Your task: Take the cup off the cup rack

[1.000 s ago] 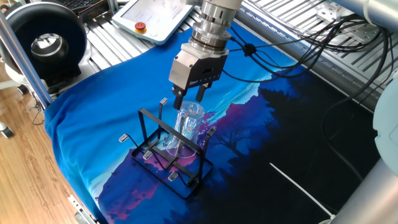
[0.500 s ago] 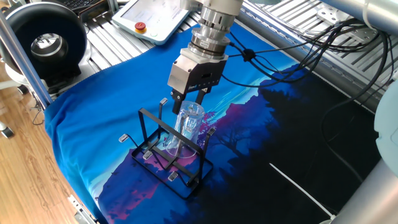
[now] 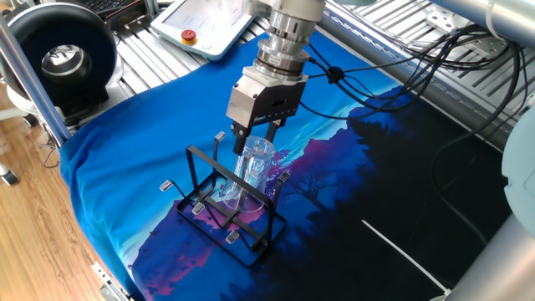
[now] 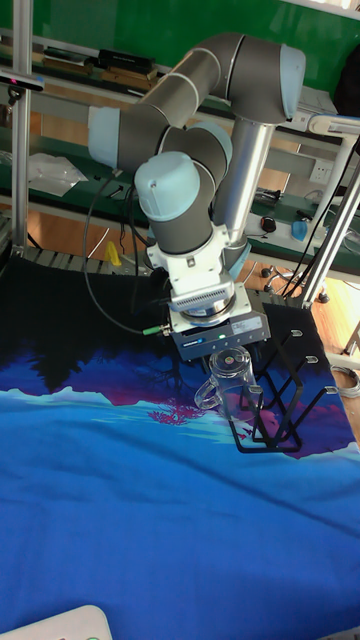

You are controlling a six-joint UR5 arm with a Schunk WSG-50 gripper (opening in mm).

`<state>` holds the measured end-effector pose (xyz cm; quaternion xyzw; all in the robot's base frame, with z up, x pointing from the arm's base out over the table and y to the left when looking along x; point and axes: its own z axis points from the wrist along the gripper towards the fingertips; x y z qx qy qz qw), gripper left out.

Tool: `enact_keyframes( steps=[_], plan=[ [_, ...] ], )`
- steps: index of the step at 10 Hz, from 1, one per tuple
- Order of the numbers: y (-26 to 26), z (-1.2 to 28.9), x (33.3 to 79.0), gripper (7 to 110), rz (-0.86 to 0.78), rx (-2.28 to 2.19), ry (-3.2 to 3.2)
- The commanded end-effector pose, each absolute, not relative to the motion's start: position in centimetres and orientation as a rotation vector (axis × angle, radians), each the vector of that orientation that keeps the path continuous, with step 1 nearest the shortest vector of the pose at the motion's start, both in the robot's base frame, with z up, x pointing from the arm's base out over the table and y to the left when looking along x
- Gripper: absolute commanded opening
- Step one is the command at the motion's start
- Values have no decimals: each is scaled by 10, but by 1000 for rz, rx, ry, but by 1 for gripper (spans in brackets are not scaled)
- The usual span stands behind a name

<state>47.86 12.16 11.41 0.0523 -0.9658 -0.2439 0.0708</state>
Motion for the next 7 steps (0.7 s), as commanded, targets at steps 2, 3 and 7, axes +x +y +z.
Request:
enact_keyframes(
  steps=[2, 3, 7],
  plan=[
    [124, 113, 480, 88, -752, 124, -2897],
    [122, 111, 480, 88, -741, 108, -2898],
    [119, 109, 481, 66, -719, 69, -2896]
  ],
)
